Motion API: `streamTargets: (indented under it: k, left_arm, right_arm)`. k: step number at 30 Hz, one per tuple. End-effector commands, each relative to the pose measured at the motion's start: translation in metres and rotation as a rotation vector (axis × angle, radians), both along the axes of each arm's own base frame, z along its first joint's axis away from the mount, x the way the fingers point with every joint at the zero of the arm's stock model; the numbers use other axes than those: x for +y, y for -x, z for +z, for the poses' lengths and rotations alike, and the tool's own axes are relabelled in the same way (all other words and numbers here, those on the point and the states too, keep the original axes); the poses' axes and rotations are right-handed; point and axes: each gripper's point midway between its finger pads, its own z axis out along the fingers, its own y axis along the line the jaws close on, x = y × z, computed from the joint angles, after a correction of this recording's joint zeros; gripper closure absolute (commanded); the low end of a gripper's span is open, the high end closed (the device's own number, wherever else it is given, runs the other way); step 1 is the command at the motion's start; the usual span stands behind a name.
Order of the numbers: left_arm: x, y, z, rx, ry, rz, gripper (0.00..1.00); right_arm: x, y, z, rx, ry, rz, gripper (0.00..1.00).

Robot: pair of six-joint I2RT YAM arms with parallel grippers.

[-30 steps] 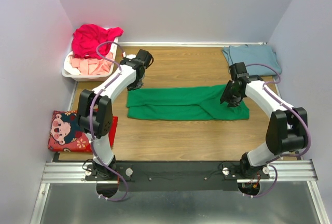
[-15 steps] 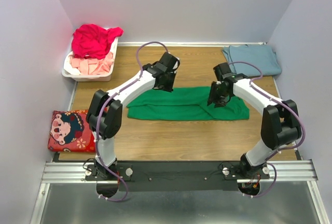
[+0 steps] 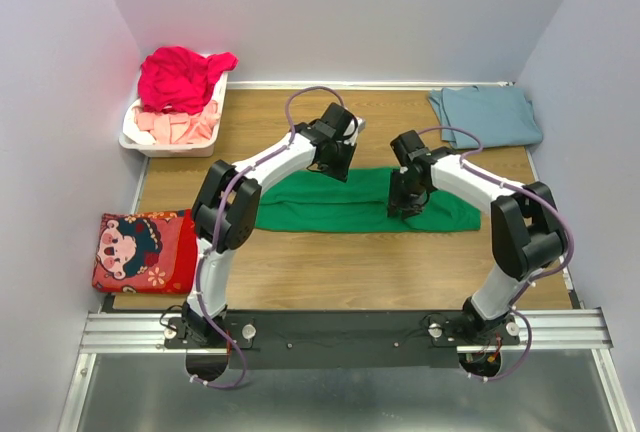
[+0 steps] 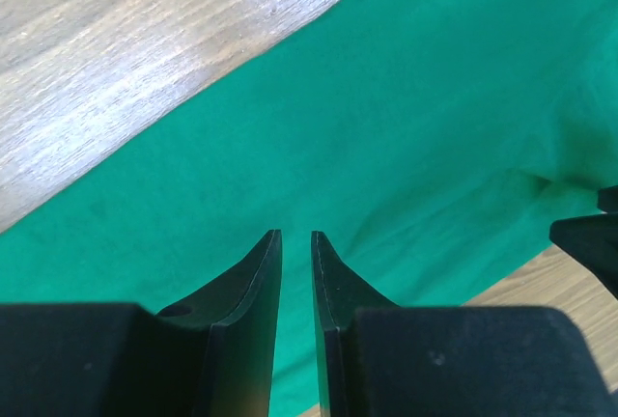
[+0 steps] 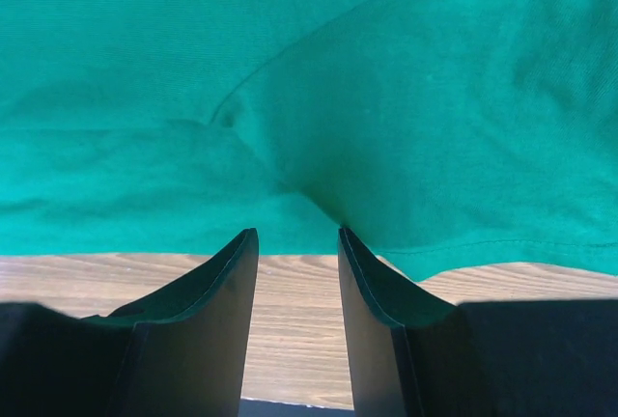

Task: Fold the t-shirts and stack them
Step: Fold the tshirt

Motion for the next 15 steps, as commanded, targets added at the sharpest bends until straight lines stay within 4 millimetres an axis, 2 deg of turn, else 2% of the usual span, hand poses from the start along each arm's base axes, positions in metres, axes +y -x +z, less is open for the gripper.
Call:
streamTargets:
  k: [1, 9, 15]
  left_arm:
    - [-0.008, 0.001, 0.001, 0.004, 0.021, -0.037, 0.73]
    - [-0.005, 0.001, -0.004, 0.004, 0.001, -0.026, 0.74]
    - [-0.001, 0.001, -0.005, 0.002, -0.014, -0.014, 0.74]
  right_arm:
    - [-0.011, 0.005, -0.014, 0.015, 0.071, -0.017, 0.53]
    - [-0.027, -0.008, -0.023, -0.009, 0.181, -0.070, 0.54]
    - [-0.036, -0.024, -0.016, -0.065, 0.238, -0.118, 0.55]
